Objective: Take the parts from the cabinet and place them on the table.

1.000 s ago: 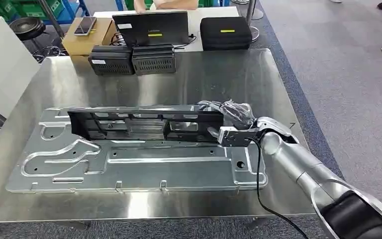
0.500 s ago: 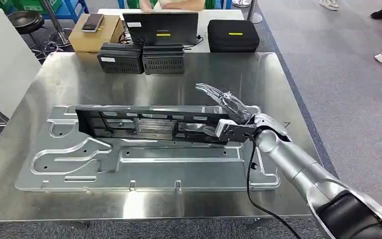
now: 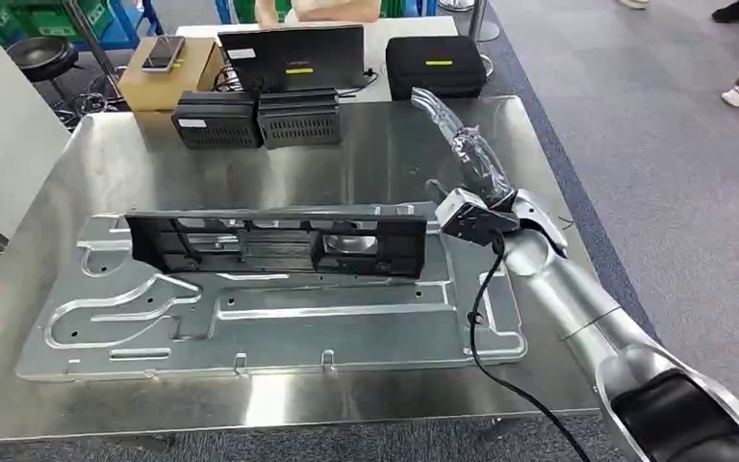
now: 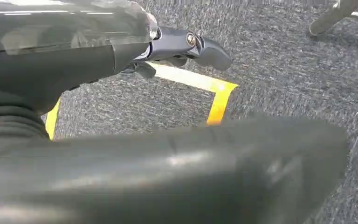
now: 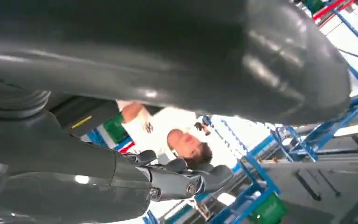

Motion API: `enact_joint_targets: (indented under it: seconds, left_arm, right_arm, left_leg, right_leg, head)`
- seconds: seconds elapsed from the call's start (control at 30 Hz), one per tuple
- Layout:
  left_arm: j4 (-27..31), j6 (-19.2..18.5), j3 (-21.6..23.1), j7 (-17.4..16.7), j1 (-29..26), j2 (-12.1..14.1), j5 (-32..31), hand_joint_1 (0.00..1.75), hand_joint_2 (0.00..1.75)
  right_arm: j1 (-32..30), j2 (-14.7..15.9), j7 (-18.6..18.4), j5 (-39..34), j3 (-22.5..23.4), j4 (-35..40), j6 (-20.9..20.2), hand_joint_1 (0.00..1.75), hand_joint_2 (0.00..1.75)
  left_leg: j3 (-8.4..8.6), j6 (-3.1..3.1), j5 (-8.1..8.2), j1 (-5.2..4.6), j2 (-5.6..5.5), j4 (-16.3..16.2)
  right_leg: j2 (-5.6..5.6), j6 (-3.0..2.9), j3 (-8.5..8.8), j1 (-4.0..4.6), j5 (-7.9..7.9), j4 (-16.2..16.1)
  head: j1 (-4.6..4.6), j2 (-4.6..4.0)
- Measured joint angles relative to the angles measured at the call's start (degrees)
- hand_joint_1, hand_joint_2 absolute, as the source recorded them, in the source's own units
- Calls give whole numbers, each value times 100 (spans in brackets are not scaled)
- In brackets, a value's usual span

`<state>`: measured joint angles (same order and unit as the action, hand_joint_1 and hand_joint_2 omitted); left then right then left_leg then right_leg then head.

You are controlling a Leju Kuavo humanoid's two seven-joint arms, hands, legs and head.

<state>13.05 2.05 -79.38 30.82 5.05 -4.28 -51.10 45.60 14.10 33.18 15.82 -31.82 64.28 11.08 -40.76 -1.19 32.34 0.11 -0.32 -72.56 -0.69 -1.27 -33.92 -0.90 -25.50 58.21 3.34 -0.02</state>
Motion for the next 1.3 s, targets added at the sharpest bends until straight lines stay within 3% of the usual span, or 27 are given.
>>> enact_joint_targets:
  seconds: [0.03,0.07,0.1,0.17,0.2,0.23,0.27,0.33,0.37,0.4,0.43,0.5,0.53,0.57,0.63,0.7,0.73,0.83,0.9,0.93,1.0,1.07,1.1,1.13,1.2,1.23,1.3]
  left_arm:
    - [0,0,0,0,-3,0,2,0,0]
    - [0,0,0,-2,-4,0,2,0,0]
    - [0,0,0,-2,-4,0,2,0,0]
    - [0,0,2,-2,-3,2,0,0,0]
    - [0,4,2,-11,-2,0,2,0,0]
    - [0,11,2,-28,2,2,2,0,0]
    - [0,24,2,-48,-1,9,7,0,0]
    - [0,55,2,-66,-4,11,20,0,0]
    - [0,72,2,-72,3,11,35,0,0]
    - [0,74,2,-81,10,11,52,0,0]
    - [0,74,2,-83,14,11,66,0,0]
    - [0,76,2,-111,10,18,79,0,0]
    - [0,74,0,-116,9,22,90,0,0]
    - [0,72,0,-125,8,22,109,0,0]
    - [0,68,0,-125,8,24,122,0,0]
    - [0,68,0,-131,5,24,138,0,0]
    - [0,77,0,-136,1,20,149,0,0]
    - [0,129,-26,-151,-24,17,201,0,0]
    - [0,168,-46,-155,-30,22,208,0,0]
    - [0,166,-48,-155,-34,17,205,0,0]
    - [0,146,-48,-127,-36,13,199,0,0]
    - [0,85,-48,-109,-38,17,199,0,0]
    - [0,48,-48,-90,-39,17,199,0,0]
    - [0,28,-48,-65,-39,17,199,0,0]
    - [0,11,-48,-33,-38,17,208,0,0]
    - [0,13,-48,-31,-41,17,208,0,0]
    - [0,22,-50,-35,-47,17,210,0,0]
  right_arm:
    - [-13,2,0,0,0,0,0,0,0]
    - [-33,2,0,0,0,0,0,0,0]
    - [-47,2,0,0,0,0,0,0,0]
    - [-49,2,0,13,18,35,61,0,0]
    - [-48,2,0,17,63,96,153,0,0]
    - [-45,2,0,18,124,153,234,0,0]
    - [-40,2,-15,18,197,208,308,0,0]
    - [-61,0,-50,13,352,376,398,0,0]
    - [-68,-22,-96,-2,491,533,428,0,0]
    - [-68,-45,-122,-17,613,635,450,0,0]
    - [-56,-85,-142,-42,746,722,466,0,0]
    - [-85,-196,-175,-111,1026,880,476,0,0]
    - [-151,-247,-173,-173,1163,986,477,0,0]
    - [-236,-289,-168,-232,1310,1137,477,0,0]
    - [-420,-341,-114,-302,1563,1478,523,0,0]
    - [-620,-387,-35,-356,1810,1907,647,0,0]
    - [-758,-426,37,-405,1963,2143,713,0,0]
    - [-1223,-525,197,-538,2374,2744,785,0,0]
    - [-1448,-525,267,-658,2571,3067,741,0,0]
    - [-1515,-525,295,-693,2632,3172,715,0,0]
    - [-1677,-525,345,-748,2765,3360,684,0,0]
    - [-1900,-525,389,-776,2947,3581,682,0,0]
    - [-2040,-527,417,-776,3053,3738,697,0,0]
    - [-2186,-529,456,-772,3146,3887,715,0,0]
    - [-2503,-529,568,-756,3370,4237,789,0,0]
    - [-2701,-529,614,-756,3473,4394,813,0,0]
    - [-3123,-536,656,-754,3657,4645,839,0,0]
  left_leg:
    - [-143,-28,81,22,1,-298]
    - [-206,-57,35,56,1,-394]
    - [-123,-84,-136,81,1,-192]
    - [363,-131,-682,131,0,821]
    - [564,-147,-821,162,-22,1275]
    - [634,-118,-731,104,-59,1367]
    - [596,-34,-754,107,-59,1356]
    - [580,39,-757,66,-58,1345]
    - [598,110,-795,94,-48,1413]
    - [620,153,-822,108,-31,1449]
    - [622,205,-828,105,-24,1466]
    - [618,238,-822,86,-4,1464]
    - [617,247,-818,67,2,1461]
    - [619,253,-814,52,4,1454]
    - [623,258,-798,35,4,1431]
    - [637,246,-773,16,3,1406]
    - [633,218,-756,-15,0,1389]
    - [639,134,-743,4,19,1399]
    - [628,66,-678,5,30,1346]
    - [567,38,-536,3,29,1183]
    - [206,-9,-72,46,27,334]
    - [-100,-55,154,69,29,-351]
    - [-82,-67,64,85,29,-316]
    - [60,-73,-121,100,29,-37]
    - [589,-70,-603,122,26,977]
    - [767,-55,-608,128,-11,1341]
    - [779,10,-626,87,-16,1374]
  right_leg:
    - [3,0,0,-3,0,2]
    - [9,3,3,-12,-1,4]
    - [16,17,7,-27,-9,11]
    - [37,74,19,-67,-45,49]
    - [39,111,18,-66,-68,69]
    - [56,157,-8,-45,-74,91]
    - [66,201,-22,-44,-54,84]
    - [71,270,-17,-56,-28,43]
    - [72,318,-13,-59,-40,37]
    - [63,321,-32,-85,-114,125]
    - [64,312,-148,-73,-287,360]
    - [70,311,-566,-56,-713,1250]
    - [70,316,-789,-53,-857,1688]
    - [69,311,-881,-50,-848,1858]
    - [68,274,-673,-37,-470,1382]
    - [35,191,-183,-10,-6,378]
    - [-18,150,-64,47,-68,117]
    - [33,144,-69,73,-41,85]
    - [43,80,-37,-8,9,12]
    - [54,55,-30,-16,12,0]
    - [62,23,-28,-16,11,1]
    - [71,24,-29,-19,9,6]
    - [74,32,-24,-27,4,7]
    - [81,46,-16,-36,-4,12]
    - [85,96,17,-53,-37,33]
    - [83,136,20,-45,-42,44]
    - [91,209,-3,-23,-21,55]
  head:
    - [0,0]
    - [0,0]
    - [0,0]
    - [0,0]
    - [0,0]
    - [0,0]
    - [0,0]
    - [0,0]
    - [0,0]
    - [-2,0]
    - [-2,0]
    - [-2,0]
    - [-2,0]
    - [-2,0]
    - [-2,0]
    - [-2,0]
    - [-2,0]
    - [-2,0]
    - [0,0]
    - [0,0]
    - [0,0]
    - [0,0]
    - [0,0]
    - [0,0]
    - [0,0]
    - [0,0]
    - [0,0]
